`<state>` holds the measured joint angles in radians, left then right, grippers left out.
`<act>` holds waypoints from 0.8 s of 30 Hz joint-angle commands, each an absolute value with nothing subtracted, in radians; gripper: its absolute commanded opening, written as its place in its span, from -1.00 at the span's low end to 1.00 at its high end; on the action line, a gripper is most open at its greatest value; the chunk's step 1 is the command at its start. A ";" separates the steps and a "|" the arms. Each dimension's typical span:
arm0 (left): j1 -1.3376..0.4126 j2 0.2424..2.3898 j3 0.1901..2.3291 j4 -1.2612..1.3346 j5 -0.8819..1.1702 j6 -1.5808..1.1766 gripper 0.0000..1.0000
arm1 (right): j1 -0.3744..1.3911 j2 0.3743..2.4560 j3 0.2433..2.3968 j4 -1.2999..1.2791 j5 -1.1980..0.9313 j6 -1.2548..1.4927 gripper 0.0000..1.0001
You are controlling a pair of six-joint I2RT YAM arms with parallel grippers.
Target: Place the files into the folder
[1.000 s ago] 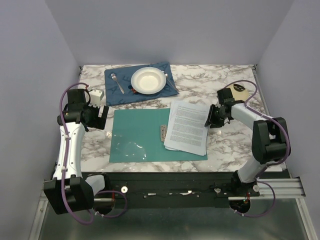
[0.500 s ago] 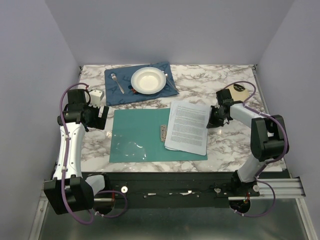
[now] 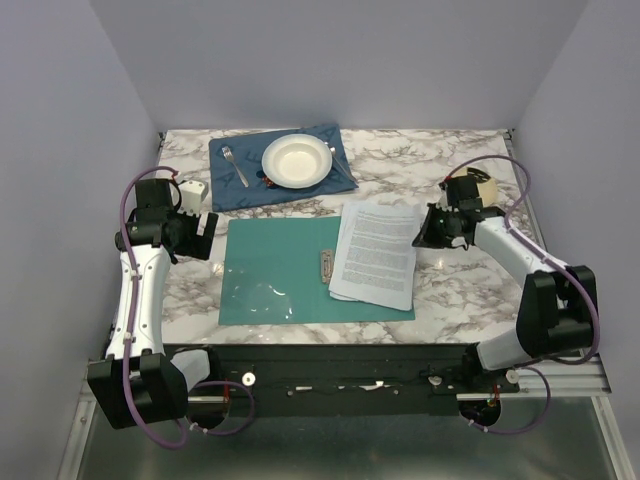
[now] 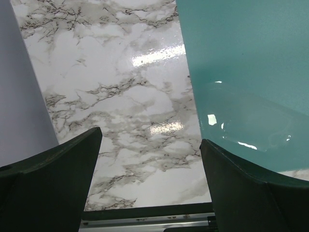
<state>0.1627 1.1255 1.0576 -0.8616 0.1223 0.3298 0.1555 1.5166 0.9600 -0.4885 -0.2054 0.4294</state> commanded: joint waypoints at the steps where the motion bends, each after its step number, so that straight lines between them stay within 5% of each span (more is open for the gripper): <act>1: 0.170 1.114 1.051 -0.859 0.121 0.344 0.98 | 0.160 1.413 0.963 -0.477 -0.346 0.437 -0.99; 12: 0.170 1.152 1.055 -0.845 0.107 0.336 0.98 | 0.394 1.328 1.218 -0.624 -0.368 0.396 -0.99; 14: 0.169 1.146 1.060 -0.848 0.109 0.336 0.98 | 0.379 1.348 1.201 -0.646 -0.217 0.403 -0.67; 15: 0.170 1.141 1.058 -0.848 0.110 0.336 0.98 | 0.341 1.364 1.184 -0.644 -0.194 0.400 -0.22; 21: 0.169 1.124 1.037 -0.850 0.100 0.353 0.98 | 0.184 1.529 1.098 -0.603 -0.149 0.434 0.81; 24: 0.169 1.123 1.032 -0.844 0.090 0.357 0.98 | 0.184 1.606 1.114 -0.604 -0.088 0.399 0.83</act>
<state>0.1627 1.1461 1.0462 -0.8539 0.1143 0.3325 0.1852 1.5253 1.1172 -0.5671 -0.1833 0.4271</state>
